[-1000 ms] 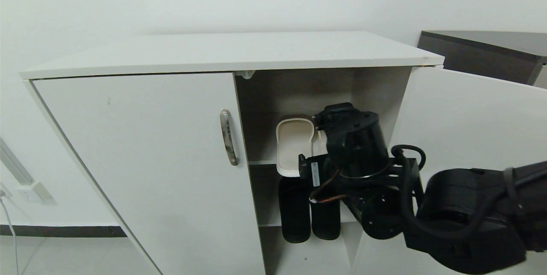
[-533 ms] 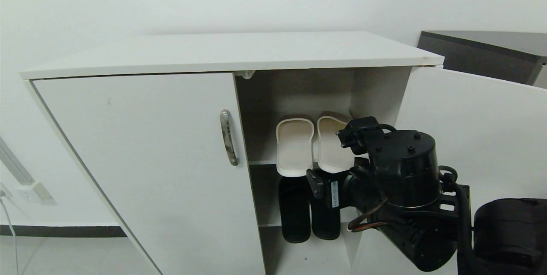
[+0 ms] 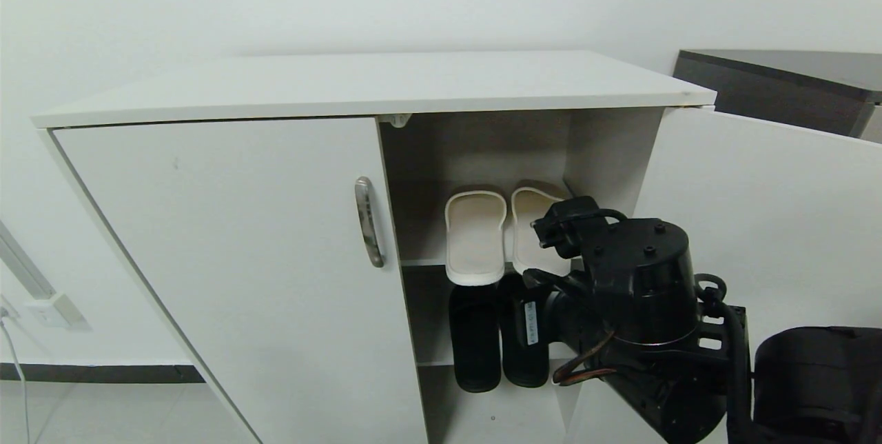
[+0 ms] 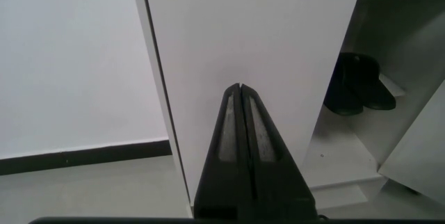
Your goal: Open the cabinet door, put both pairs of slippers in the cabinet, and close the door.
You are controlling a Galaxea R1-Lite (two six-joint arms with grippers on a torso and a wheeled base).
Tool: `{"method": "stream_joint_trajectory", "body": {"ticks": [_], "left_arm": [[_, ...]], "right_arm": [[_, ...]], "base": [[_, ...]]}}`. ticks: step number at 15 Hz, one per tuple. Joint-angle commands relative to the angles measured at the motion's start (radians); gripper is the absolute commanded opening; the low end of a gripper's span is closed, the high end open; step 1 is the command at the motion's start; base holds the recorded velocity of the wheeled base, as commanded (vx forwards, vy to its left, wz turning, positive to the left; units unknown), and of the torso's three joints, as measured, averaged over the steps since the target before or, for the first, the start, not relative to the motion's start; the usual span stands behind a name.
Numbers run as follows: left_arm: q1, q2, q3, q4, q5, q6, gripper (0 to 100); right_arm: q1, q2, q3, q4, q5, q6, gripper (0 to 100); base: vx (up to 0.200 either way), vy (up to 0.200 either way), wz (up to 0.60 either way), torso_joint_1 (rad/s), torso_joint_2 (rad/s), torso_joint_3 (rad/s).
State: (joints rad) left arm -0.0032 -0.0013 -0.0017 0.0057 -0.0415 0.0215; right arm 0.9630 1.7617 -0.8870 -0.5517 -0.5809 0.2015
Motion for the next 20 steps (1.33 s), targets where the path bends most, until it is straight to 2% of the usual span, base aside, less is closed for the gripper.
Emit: {"method": "stream_joint_trajectory", "body": {"ticks": [1,15,19,20], "left_arm": [[0.000,0.001,0.000,0.000,0.000,0.000,0],[0.000,0.001,-0.001,0.000,0.000,0.000,0],[0.000,0.001,0.000,0.000,0.000,0.000,0],[0.000,0.001,0.000,0.000,0.000,0.000,0]], "right_arm": [[0.003,0.010,0.000,-0.001,-0.001,-0.001,0],[0.005,0.045,0.007,-0.034,-0.001,0.003,0],[-0.021,0.050,0.016,-0.033,0.001,0.016,0],[-0.029,0.053,0.026,-0.033,0.010,0.013,0]], "base": [[0.000,0.000,0.00,0.000,0.00,0.000],[-0.200,0.000,0.00,0.003,0.00,0.003],[-0.200,0.000,0.00,0.002,0.00,0.001],[0.000,0.000,0.00,0.000,0.00,0.000]]}}
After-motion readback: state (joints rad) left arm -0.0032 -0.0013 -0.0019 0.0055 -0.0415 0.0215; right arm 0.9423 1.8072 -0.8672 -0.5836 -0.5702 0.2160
